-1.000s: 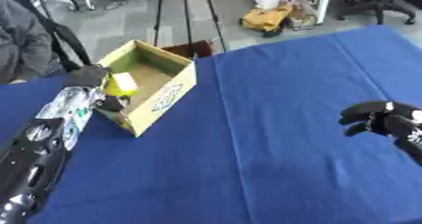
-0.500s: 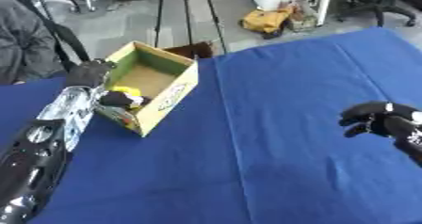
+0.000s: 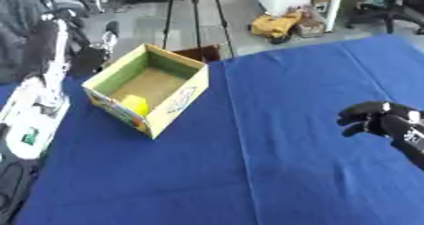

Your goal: Pick up objects on the table and place them in the box.

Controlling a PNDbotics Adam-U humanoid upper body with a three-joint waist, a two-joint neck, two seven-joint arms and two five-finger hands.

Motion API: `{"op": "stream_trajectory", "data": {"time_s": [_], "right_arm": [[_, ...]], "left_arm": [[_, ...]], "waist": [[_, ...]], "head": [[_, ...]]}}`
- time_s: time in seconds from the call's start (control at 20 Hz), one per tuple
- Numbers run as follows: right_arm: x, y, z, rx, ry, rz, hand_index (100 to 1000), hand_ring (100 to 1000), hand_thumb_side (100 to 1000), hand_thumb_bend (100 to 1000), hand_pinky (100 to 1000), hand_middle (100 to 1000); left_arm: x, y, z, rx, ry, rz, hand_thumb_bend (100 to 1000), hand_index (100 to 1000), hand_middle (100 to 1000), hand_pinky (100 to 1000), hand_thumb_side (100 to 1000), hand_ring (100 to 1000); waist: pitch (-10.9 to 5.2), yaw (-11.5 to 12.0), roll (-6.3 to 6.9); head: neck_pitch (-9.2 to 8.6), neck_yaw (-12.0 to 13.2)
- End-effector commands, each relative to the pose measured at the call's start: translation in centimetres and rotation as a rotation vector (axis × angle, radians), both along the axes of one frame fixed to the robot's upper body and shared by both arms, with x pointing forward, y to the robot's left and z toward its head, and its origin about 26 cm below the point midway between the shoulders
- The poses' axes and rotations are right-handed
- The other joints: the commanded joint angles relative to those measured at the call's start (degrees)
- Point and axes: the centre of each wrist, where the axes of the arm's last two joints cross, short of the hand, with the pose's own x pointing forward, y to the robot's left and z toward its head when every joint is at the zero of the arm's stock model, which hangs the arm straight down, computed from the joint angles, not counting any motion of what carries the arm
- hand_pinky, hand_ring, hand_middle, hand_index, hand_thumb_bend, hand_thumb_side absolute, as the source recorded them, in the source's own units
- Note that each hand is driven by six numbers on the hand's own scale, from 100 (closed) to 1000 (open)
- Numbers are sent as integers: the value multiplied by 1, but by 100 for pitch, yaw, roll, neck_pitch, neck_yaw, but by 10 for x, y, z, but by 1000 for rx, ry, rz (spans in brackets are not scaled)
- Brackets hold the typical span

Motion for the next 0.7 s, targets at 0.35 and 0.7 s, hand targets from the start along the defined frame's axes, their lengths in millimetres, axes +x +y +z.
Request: {"op": "stream_trajectory", "data": {"time_s": [0.35, 0.7], "right_arm": [[-1, -4, 6, 32, -16, -19, 843, 797, 781, 100, 722, 774], [-1, -4, 6, 53, -12, -32, 843, 797, 779, 100, 721, 775]], "left_arm": [[-66, 1, -41, -428, -65, -227, 326, 746, 552, 568, 878, 509], [-77, -1, -87, -559, 5, -234, 303, 742, 540, 561, 915, 498]], "waist": [[-139, 186, -86], [-152, 250, -103]], "head": [[90, -76], [260, -144]]}}
